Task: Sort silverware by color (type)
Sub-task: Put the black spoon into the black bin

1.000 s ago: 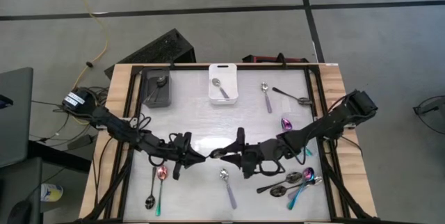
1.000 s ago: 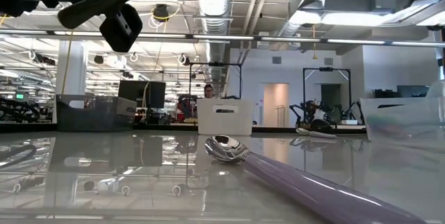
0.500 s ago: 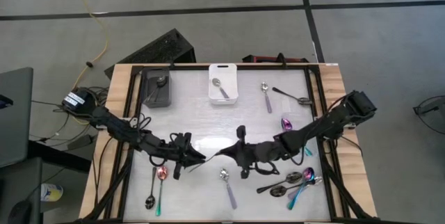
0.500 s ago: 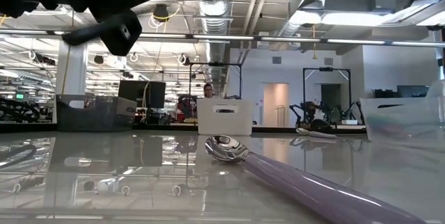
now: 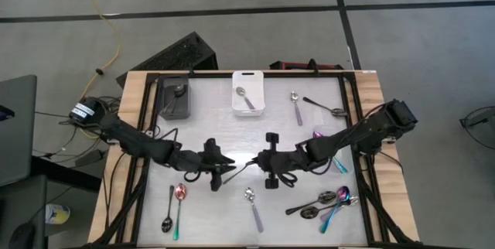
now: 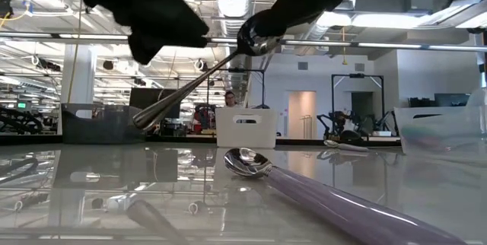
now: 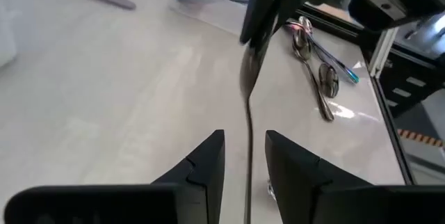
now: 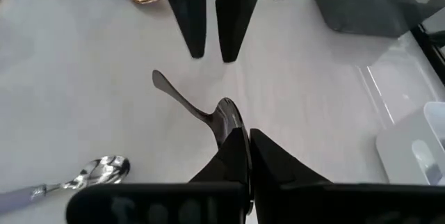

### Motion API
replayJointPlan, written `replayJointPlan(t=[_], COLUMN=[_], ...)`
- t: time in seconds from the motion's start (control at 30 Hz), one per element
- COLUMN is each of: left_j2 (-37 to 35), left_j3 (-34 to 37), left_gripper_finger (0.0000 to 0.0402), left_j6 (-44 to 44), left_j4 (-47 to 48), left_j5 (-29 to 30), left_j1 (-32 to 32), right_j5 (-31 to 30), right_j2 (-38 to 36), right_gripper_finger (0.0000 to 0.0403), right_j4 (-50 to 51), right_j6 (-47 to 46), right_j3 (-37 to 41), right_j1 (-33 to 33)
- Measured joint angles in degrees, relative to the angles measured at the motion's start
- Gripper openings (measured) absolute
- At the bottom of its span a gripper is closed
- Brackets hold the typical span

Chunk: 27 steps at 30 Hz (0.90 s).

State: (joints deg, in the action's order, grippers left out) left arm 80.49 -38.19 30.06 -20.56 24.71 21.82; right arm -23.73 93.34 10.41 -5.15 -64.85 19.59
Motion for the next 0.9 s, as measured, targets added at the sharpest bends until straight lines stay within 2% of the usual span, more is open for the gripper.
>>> replayJointPlan(t=[0.17,0.4,0.6,0.77,0.9], left_j2=[1.63,7.53,8.78,8.26,8.26], left_j3=[-1.62,-1.38,-1.40,-1.40,-1.40], left_gripper_finger=[0.0089,0.0089,0.0085,0.0066,0.0033], left_j6=[-1.98,-1.00,-1.50,-1.74,-1.95], left_j4=[-0.30,-2.83,-3.70,-2.39,-2.13], left_j5=[-3.38,-5.09,-5.39,-4.78,-4.59], left_j1=[-1.50,-1.90,-1.96,-2.00,-2.03], right_j5=[-0.04,-0.07,1.26,1.39,1.44], right_j2=[0.00,0.00,-0.02,-0.02,-0.02], right_gripper_finger=[0.0022,0.0022,0.0022,0.0022,0.0022], right_j4=[-0.55,-3.59,-2.50,-1.64,-1.61], right_j6=[0.00,0.00,-0.47,-0.91,-0.89], right_j3=[-0.47,-0.47,-0.47,-0.47,-0.47], right_j1=[-0.56,-2.28,-3.51,-3.56,-3.61])
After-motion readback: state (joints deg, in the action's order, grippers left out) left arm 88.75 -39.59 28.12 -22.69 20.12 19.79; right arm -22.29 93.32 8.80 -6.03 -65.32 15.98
